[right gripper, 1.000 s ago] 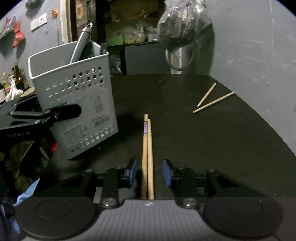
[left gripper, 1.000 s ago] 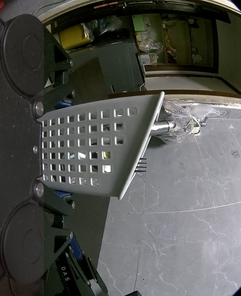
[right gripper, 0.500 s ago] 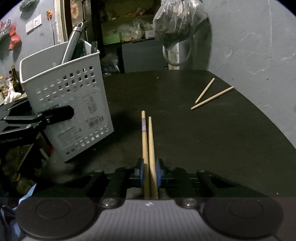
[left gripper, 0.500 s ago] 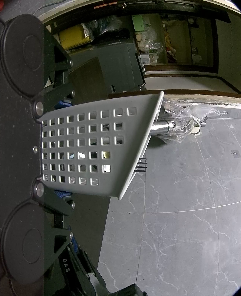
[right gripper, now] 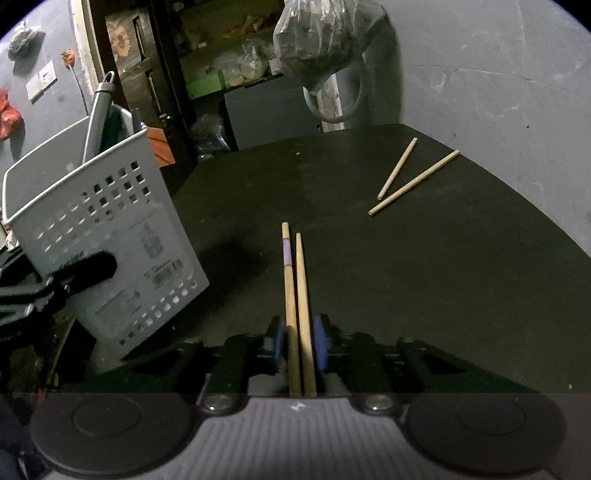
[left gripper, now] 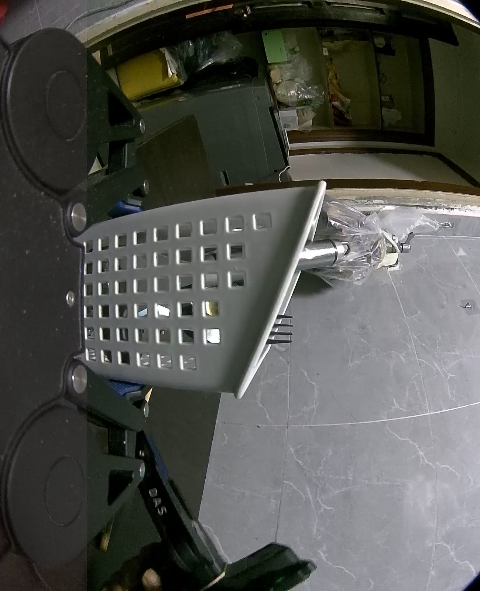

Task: Organize utensils

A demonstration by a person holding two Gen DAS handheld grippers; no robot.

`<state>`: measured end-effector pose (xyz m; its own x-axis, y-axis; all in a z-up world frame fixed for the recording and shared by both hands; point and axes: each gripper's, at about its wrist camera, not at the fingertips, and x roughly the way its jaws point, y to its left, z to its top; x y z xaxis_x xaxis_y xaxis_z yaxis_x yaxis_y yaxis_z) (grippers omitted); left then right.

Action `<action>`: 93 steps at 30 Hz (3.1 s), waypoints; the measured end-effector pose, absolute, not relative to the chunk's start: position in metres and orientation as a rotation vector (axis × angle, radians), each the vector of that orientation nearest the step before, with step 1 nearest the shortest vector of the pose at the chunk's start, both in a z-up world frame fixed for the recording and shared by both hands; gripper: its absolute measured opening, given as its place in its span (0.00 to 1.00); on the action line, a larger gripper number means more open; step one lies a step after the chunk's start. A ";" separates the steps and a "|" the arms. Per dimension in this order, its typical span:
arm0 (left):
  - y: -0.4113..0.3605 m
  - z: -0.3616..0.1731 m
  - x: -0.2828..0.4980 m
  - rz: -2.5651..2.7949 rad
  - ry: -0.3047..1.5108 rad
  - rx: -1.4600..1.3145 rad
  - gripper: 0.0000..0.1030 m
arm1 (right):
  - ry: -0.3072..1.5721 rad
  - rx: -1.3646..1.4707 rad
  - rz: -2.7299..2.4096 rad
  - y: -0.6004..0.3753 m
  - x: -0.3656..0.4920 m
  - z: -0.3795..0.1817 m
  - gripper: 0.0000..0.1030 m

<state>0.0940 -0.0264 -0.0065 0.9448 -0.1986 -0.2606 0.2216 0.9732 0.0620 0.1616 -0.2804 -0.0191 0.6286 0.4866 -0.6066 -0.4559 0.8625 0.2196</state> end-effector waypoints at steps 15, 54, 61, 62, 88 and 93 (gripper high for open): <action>-0.026 -0.006 0.094 -0.216 0.256 0.088 0.74 | 0.732 -0.110 0.525 -0.244 0.174 -0.016 0.14; -0.022 -0.008 0.098 -0.230 0.261 0.076 0.74 | 0.944 -0.206 0.491 -0.206 0.227 0.005 0.12; -0.022 -0.008 0.097 -0.227 0.261 0.080 0.74 | 0.787 -0.071 0.524 -0.231 0.215 0.021 0.12; -0.022 -0.008 0.097 -0.227 0.261 0.081 0.74 | 0.753 -0.057 0.526 -0.235 0.211 0.024 0.12; -0.024 -0.008 0.096 -0.222 0.263 0.089 0.74 | 0.258 0.138 0.584 -0.276 0.156 0.060 0.12; -0.025 -0.007 0.096 -0.222 0.263 0.089 0.74 | 0.217 0.139 0.587 -0.276 0.151 0.069 0.12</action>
